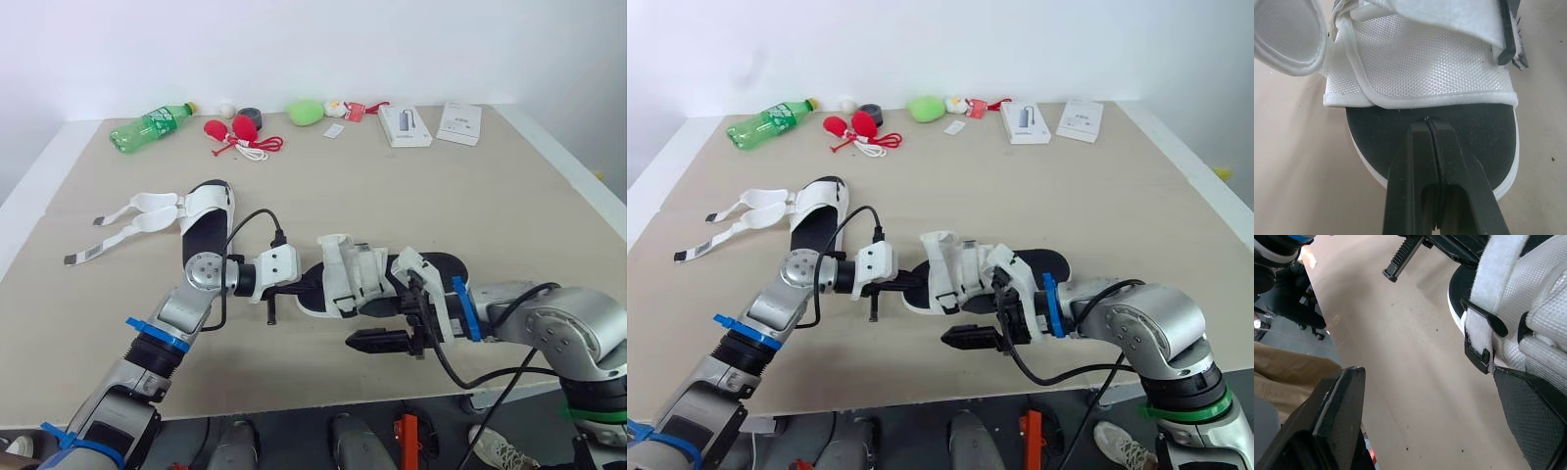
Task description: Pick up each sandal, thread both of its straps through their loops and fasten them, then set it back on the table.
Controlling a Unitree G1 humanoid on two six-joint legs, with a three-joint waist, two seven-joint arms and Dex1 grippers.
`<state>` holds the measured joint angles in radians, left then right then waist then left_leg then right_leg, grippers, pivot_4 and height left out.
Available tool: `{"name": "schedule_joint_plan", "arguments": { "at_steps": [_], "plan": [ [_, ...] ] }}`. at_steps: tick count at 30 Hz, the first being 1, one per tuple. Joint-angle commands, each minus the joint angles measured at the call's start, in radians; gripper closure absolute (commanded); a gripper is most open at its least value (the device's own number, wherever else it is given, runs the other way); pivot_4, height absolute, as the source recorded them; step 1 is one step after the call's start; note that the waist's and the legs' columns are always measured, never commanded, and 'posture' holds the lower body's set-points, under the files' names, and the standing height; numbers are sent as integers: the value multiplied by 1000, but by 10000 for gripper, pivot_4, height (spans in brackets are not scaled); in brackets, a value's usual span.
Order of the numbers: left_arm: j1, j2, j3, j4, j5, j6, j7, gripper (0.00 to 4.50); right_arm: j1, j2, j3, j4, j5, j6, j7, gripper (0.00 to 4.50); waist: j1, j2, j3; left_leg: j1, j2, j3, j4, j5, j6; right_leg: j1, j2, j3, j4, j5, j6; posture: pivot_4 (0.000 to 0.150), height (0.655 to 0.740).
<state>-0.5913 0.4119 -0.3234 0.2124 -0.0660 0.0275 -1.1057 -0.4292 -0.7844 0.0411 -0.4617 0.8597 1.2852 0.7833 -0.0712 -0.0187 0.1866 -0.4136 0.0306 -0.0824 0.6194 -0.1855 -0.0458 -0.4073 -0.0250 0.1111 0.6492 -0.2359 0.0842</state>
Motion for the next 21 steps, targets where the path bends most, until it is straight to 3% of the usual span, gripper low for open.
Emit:
{"name": "schedule_joint_plan", "arguments": {
  "at_steps": [1,10,13,17,18,21],
  "plan": [
    [14,6,-28,9,24,11,-11,45000,-31,27,-16,16,3,-11,-24,437,0,0,0,0,0,0,0,0,0,0,0,0,0,0,0,1500,7400],
    [25,7,-27,-6,23,19,-6,45000,-50,74,-25,49,14,21,-54,437,-2,0,0,1,0,0,0,0,0,0,0,0,0,0,-2,1500,7400],
    [23,5,-26,-4,23,21,-4,45000,-55,93,-39,71,21,50,-71,5852,-2,0,0,1,0,0,0,1,0,0,0,0,0,0,-3,1500,7400],
    [22,7,-24,-5,24,23,-2,45000,-60,116,-60,111,24,77,-102,23095,-2,0,0,1,0,0,0,1,0,0,0,0,0,0,-3,1500,7400],
    [23,7,-24,-6,24,23,-3,45000,-60,119,-61,117,21,76,-106,24218,-1,0,0,1,0,0,0,1,0,0,0,0,0,0,-3,1500,7400],
    [24,8,-23,-7,24,24,-3,45000,-59,125,-65,126,22,80,-114,37801,-1,0,0,0,0,0,0,1,0,0,0,0,0,2,0,1500,7400]
  ]
}}
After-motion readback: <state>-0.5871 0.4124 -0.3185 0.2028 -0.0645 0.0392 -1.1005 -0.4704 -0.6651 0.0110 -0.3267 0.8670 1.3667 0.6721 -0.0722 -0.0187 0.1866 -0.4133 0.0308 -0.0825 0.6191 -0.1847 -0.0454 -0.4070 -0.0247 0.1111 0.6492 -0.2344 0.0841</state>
